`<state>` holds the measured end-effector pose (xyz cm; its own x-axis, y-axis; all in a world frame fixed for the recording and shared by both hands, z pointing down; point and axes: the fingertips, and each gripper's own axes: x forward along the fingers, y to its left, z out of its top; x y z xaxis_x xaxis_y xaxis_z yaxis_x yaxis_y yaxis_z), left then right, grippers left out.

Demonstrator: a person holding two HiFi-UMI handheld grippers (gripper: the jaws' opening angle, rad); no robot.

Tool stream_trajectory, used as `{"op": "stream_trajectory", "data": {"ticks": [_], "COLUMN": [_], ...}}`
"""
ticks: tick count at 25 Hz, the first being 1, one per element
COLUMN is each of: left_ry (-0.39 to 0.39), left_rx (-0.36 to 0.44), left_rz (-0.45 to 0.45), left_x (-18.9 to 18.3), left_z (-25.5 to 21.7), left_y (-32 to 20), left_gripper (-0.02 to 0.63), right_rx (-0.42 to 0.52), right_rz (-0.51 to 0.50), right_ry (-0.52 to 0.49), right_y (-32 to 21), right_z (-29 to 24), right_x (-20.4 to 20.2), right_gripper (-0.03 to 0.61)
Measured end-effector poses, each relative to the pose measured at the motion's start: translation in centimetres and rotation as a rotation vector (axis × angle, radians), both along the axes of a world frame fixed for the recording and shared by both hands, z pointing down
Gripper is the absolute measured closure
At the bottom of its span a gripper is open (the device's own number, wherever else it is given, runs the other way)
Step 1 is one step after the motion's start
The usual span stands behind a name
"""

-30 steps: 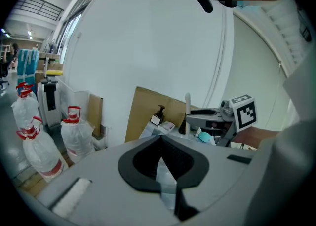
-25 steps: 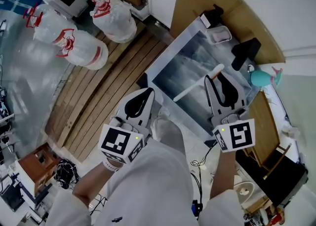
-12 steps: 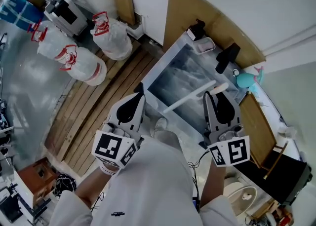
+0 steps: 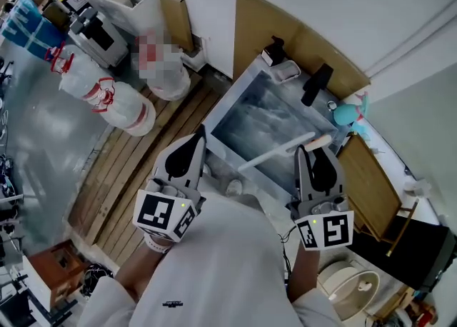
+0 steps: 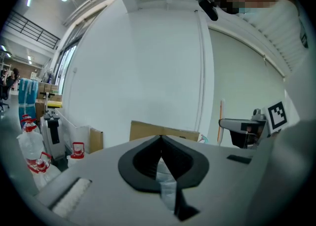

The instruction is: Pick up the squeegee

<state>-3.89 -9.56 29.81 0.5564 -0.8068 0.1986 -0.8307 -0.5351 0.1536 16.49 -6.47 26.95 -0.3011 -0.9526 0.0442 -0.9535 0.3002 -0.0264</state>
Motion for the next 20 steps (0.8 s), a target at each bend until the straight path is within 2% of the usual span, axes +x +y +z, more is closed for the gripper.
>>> {"op": "stream_trajectory", "data": {"ticks": [12, 20], "left_ry": [-0.015, -0.014], "left_rx": [0.027, 0.017], "left_rz": [0.023, 0.036], "left_x": [1.3, 2.5], "left_z": [-0.9, -0.6], "left_y": [1.6, 2.0], "left_gripper": [0.608, 0.609], "right_rx": [-0.005, -0.038], "right_rz": [0.037, 0.048], "right_ry": [-0.001, -0.005], "right_y": [2.3, 2.4], "right_z": [0.5, 1.9], "right_x": [1.7, 2.6], "right_gripper": [0.474, 0.474]}}
